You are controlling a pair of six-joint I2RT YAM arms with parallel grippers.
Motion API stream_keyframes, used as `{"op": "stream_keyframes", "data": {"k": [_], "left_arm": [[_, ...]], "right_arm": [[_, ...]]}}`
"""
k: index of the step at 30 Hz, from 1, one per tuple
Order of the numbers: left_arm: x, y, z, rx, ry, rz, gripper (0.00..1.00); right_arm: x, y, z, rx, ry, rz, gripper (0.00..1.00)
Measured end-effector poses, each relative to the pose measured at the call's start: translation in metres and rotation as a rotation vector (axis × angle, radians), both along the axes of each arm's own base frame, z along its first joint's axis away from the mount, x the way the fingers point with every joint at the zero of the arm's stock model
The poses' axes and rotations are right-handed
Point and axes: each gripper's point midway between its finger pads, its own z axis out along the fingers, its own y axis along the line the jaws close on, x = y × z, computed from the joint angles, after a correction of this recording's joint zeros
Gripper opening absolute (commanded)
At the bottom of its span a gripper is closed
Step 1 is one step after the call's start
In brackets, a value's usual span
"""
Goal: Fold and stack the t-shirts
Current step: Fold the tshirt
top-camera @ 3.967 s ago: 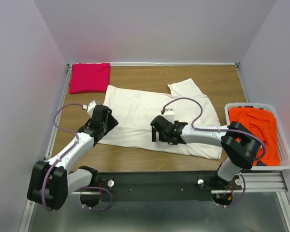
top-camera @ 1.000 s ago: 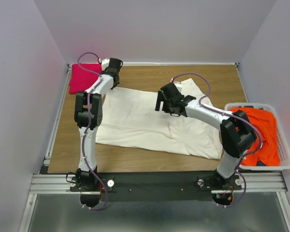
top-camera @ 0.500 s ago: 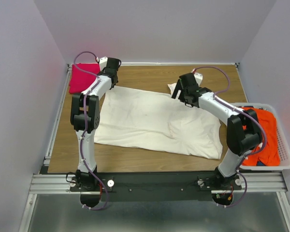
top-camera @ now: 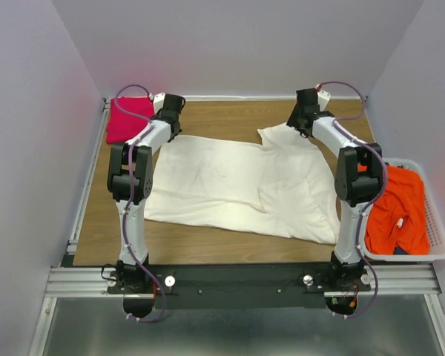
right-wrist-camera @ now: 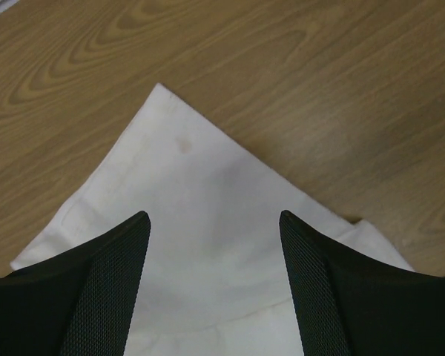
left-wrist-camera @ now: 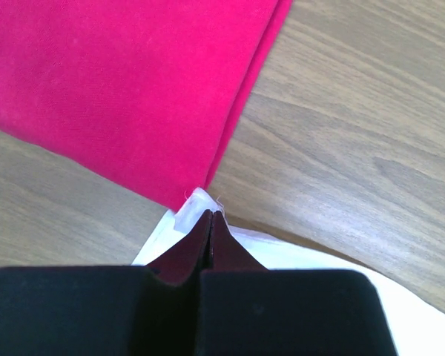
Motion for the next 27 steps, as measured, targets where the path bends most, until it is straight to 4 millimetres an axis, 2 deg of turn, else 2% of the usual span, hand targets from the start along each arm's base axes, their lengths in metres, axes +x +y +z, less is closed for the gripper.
{"op": "stream_keyframes", "data": {"k": [5, 11, 15, 16, 18, 19, 21, 22, 27], "left_arm": [[0.004, 0.002, 0.003, -0.008, -0.013, -0.006, 0.0], [0.003, 0.007, 0.003, -0.018, -0.017, -0.005, 0.0], [0.004, 0.006, 0.002, -0.026, -0.02, -0.01, 0.0], [0.004, 0.007, 0.002, -0.026, -0.021, -0.009, 0.0], [0.004, 0.007, 0.001, -0.026, -0.02, -0.009, 0.0], [0.004, 0.007, 0.001, -0.026, -0.019, -0.009, 0.0], [0.004, 0.008, 0.001, -0.026, -0.019, -0.008, 0.0], [0.004, 0.008, 0.001, -0.026, -0.02, -0.008, 0.0], [0.005, 0.013, 0.001, -0.03, -0.023, 0.0, 0.0]], "right_arm": [[0.028, -0.006, -0.009, -0.04, -0.007, 0.01, 0.75], [0.034, -0.007, -0.039, -0.072, 0.042, 0.033, 0.72], [0.031, -0.01, -0.059, -0.086, 0.082, 0.038, 0.6], [0.032, -0.011, -0.064, -0.085, 0.086, 0.034, 0.54], [0.033, -0.011, -0.064, -0.086, 0.084, 0.035, 0.47], [0.033, -0.011, -0.065, -0.085, 0.084, 0.034, 0.4], [0.034, -0.011, -0.064, -0.082, 0.081, 0.031, 0.31], [0.034, -0.011, -0.064, -0.082, 0.081, 0.031, 0.23], [0.036, -0.011, -0.063, -0.083, 0.079, 0.032, 0.13]]}}
